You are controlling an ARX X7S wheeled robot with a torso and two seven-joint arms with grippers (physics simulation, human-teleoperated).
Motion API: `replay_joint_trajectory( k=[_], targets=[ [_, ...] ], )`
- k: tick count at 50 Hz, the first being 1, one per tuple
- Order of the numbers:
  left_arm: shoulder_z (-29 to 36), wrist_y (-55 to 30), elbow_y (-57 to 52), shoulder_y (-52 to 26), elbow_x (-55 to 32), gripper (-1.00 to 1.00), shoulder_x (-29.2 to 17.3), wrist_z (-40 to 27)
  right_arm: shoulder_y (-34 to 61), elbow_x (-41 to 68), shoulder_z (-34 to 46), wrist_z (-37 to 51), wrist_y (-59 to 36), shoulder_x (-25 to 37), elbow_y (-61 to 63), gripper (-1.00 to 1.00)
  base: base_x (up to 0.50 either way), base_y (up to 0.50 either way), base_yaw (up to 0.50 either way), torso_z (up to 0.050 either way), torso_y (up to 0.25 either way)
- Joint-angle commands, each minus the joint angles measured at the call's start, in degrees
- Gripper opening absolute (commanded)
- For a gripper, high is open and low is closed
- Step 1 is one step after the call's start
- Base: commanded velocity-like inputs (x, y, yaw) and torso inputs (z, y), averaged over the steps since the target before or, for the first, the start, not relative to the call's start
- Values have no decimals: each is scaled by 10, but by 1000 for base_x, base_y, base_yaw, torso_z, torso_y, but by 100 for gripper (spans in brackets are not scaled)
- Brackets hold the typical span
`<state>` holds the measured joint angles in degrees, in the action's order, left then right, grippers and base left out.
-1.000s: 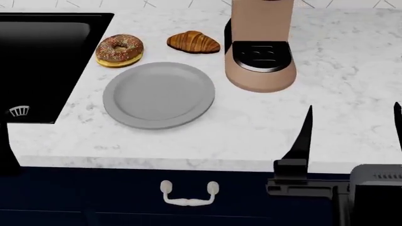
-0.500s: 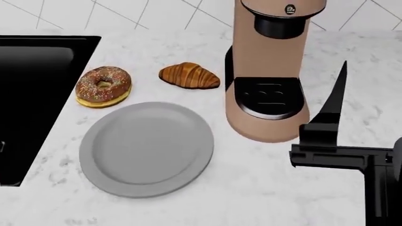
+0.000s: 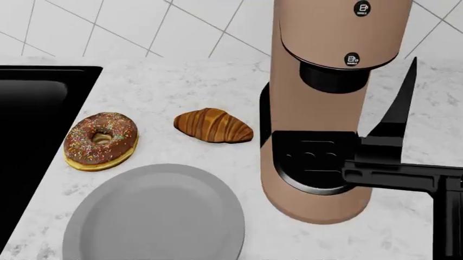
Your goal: Place the pastries on the plates.
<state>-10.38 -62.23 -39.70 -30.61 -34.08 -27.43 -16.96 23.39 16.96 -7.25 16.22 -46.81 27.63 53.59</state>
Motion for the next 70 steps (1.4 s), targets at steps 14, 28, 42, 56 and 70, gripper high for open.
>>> replay_joint_trajectory(
  k=[14,28,42,56,70],
  targets=[
    [-20,-33,-31,5,-9,100,1,4,-24,5,219,711,385,624,64,100,0,0,0,0,0],
    [-21,-36,-32,7,-14,100,-1,-1,-33,-45,225,716,380,624,64,100,435,-51,0,0,0],
    [-23,-50,-13,-4,-21,100,2,-5,-37,-7,226,730,409,624,64,100,457,-44,0,0,1],
    [72,-211,347,-210,-817,100,-120,-584,-45,-25,211,738,371,616,64,100,0,0,0,0,1],
    [187,-183,437,-235,-912,100,-158,-633,-96,-31,146,738,367,607,64,100,0,0,0,0,0]
  ],
)
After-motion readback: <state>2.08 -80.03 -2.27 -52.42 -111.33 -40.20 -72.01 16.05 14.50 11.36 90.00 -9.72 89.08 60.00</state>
